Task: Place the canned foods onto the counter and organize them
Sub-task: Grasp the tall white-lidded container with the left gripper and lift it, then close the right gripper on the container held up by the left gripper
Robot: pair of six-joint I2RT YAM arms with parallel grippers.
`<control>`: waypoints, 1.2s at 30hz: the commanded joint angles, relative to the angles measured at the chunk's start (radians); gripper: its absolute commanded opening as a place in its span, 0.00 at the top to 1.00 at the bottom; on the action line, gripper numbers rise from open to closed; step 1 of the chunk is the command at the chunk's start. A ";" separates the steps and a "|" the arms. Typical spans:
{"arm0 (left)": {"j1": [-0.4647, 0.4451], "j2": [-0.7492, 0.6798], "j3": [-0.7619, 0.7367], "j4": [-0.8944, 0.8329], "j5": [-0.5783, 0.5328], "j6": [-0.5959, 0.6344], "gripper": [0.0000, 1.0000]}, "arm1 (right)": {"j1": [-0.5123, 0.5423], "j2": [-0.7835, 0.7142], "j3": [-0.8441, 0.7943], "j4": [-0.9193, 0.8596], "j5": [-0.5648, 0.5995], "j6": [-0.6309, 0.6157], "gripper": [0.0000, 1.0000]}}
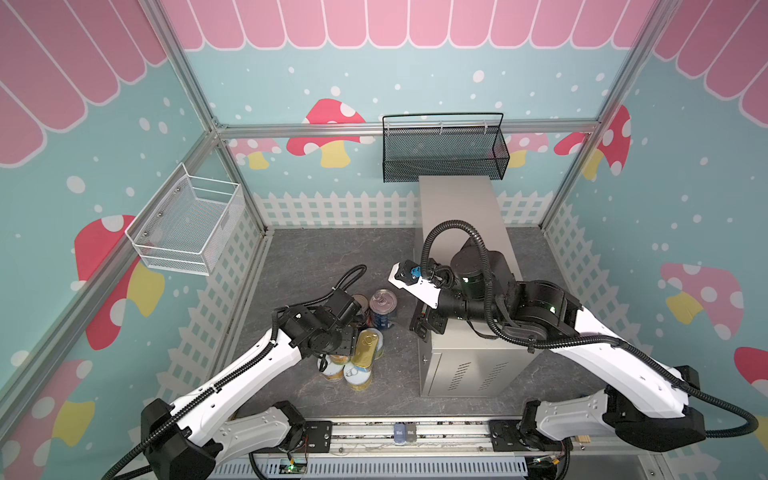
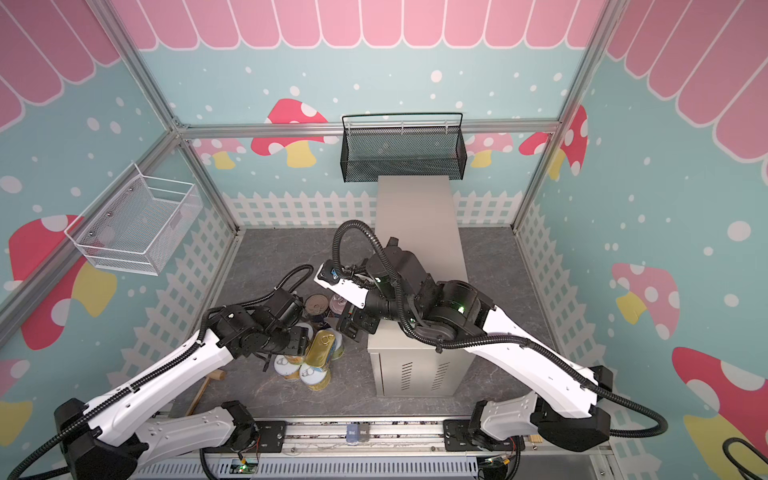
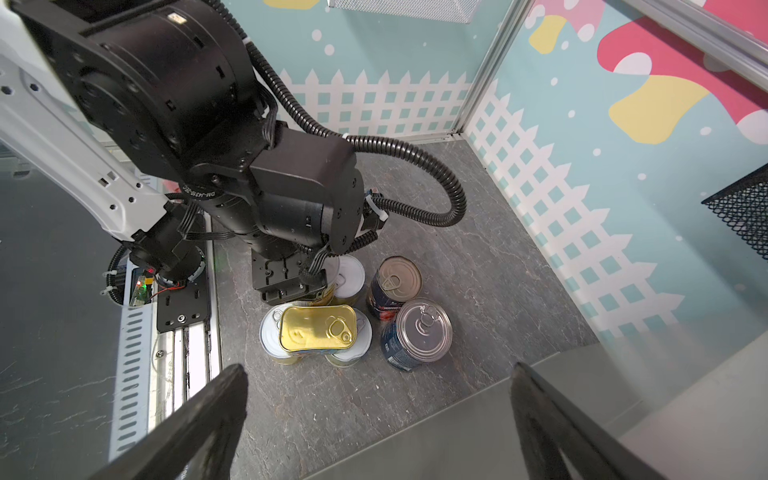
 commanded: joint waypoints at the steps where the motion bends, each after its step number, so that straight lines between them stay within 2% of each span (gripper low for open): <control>1: -0.003 -0.030 0.064 0.000 -0.052 0.016 1.00 | 0.011 -0.020 -0.026 0.028 -0.033 -0.041 0.01; 9: 0.001 -0.037 0.177 -0.067 -0.075 0.069 1.00 | 0.027 -0.014 -0.046 0.067 -0.075 -0.078 0.00; 20: 0.015 -0.023 0.437 -0.192 0.008 0.146 1.00 | 0.063 -0.001 -0.141 0.216 -0.114 -0.096 0.00; 36: 0.058 -0.028 0.788 -0.287 0.132 0.261 1.00 | 0.086 0.097 -0.208 0.492 -0.069 -0.039 0.01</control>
